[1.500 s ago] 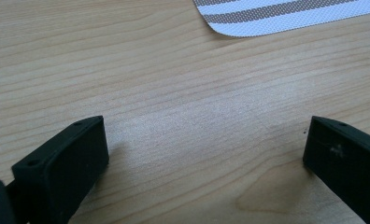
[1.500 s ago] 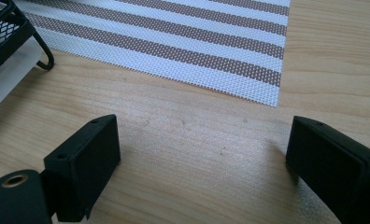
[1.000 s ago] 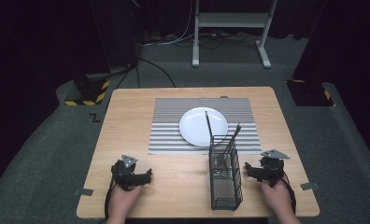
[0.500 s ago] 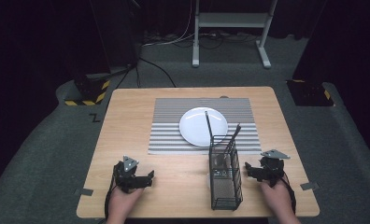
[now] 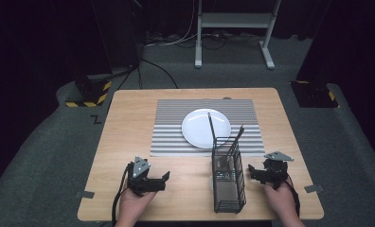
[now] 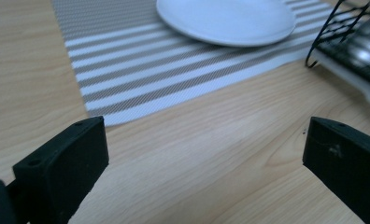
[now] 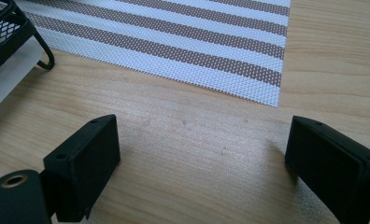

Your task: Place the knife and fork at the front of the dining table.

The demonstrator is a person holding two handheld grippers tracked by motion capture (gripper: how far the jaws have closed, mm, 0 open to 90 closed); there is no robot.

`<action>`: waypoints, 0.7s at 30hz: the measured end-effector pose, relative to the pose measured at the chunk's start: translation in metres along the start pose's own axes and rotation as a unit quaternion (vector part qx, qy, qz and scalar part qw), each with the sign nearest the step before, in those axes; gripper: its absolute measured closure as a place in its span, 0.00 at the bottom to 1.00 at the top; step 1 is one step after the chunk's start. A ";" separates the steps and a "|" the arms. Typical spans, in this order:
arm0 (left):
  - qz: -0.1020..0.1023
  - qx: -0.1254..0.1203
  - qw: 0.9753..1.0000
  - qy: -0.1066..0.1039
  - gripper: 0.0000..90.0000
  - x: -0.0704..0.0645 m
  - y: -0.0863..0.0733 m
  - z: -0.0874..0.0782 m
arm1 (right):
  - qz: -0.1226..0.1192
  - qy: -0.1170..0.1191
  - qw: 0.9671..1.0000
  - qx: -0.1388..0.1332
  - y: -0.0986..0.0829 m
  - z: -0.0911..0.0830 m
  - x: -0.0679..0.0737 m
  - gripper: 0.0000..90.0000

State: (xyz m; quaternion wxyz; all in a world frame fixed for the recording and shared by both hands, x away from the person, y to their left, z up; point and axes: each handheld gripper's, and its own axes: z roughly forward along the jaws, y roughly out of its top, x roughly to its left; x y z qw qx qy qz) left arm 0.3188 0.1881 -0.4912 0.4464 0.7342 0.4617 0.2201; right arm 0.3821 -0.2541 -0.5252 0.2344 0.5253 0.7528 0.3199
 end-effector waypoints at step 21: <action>0.015 -0.038 0.997 -0.067 0.02 -0.062 0.058 0.030 | -0.001 0.001 1.000 0.000 -0.001 -0.001 0.001 0.11</action>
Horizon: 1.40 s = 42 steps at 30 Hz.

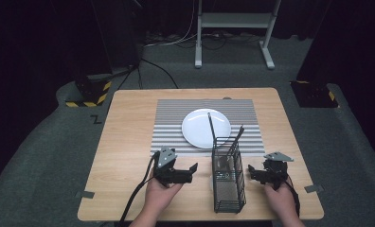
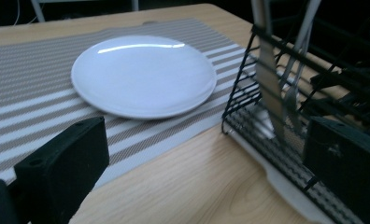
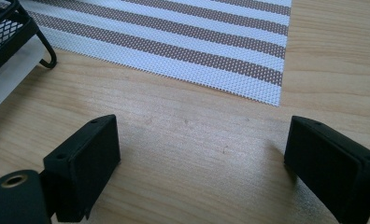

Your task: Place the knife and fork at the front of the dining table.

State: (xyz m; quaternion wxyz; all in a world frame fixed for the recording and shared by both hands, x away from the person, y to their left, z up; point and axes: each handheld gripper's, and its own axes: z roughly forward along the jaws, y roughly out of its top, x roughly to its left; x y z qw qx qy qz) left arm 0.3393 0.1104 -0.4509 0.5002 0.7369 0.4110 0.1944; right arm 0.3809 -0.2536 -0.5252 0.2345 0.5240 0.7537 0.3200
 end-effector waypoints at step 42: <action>-0.009 -0.051 0.997 0.056 0.72 -0.047 0.064 0.071 | -0.006 0.004 1.000 0.000 0.000 0.000 0.000 0.12</action>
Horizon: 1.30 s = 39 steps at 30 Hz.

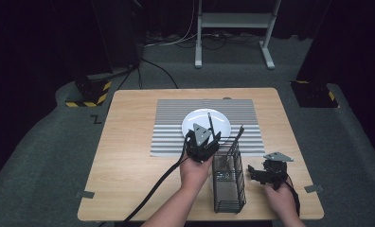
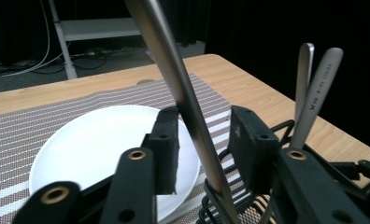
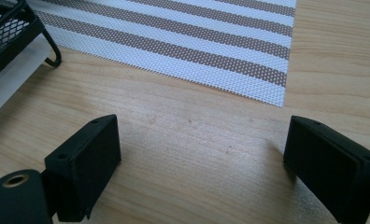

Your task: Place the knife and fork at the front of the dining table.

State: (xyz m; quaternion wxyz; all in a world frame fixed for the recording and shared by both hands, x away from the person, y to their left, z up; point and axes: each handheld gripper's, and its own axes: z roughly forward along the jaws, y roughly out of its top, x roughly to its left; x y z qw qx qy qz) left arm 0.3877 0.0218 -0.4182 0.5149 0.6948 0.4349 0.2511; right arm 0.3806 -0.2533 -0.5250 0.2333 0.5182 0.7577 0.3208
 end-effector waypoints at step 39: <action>0.009 -0.051 0.998 -0.047 0.91 -0.038 -0.002 -0.024 | -0.002 0.005 1.000 0.000 0.000 0.000 0.001 0.12</action>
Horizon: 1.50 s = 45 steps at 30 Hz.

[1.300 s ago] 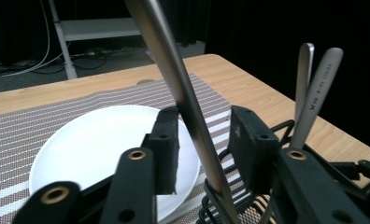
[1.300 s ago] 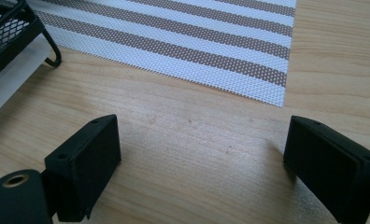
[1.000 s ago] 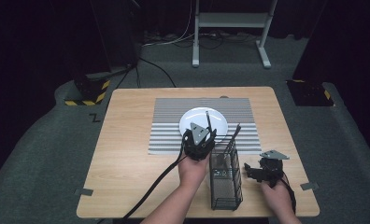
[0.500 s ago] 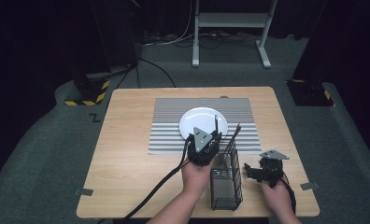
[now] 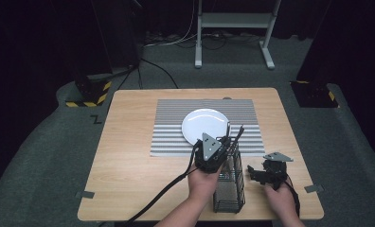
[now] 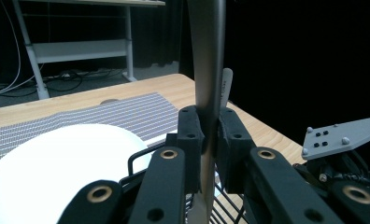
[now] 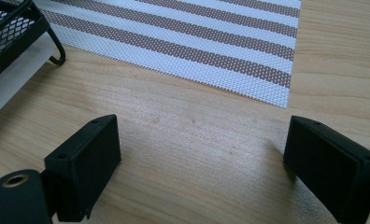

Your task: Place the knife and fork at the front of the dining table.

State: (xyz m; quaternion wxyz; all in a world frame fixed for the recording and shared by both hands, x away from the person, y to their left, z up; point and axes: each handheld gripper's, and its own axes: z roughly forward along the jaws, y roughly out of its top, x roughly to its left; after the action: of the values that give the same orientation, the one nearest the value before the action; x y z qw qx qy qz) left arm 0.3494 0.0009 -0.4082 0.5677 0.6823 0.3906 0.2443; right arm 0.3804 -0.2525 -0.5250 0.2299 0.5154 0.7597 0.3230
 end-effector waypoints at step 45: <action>0.036 -0.105 0.993 0.040 0.92 0.048 0.076 -0.087 | 0.000 0.000 1.000 0.000 0.000 0.000 0.000 0.12</action>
State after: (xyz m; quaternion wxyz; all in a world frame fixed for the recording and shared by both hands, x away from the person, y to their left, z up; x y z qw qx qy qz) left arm 0.3289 0.0867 -0.3196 0.6107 0.6226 0.3600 0.3313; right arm 0.3803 -0.2524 -0.5250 0.2300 0.5153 0.7598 0.3230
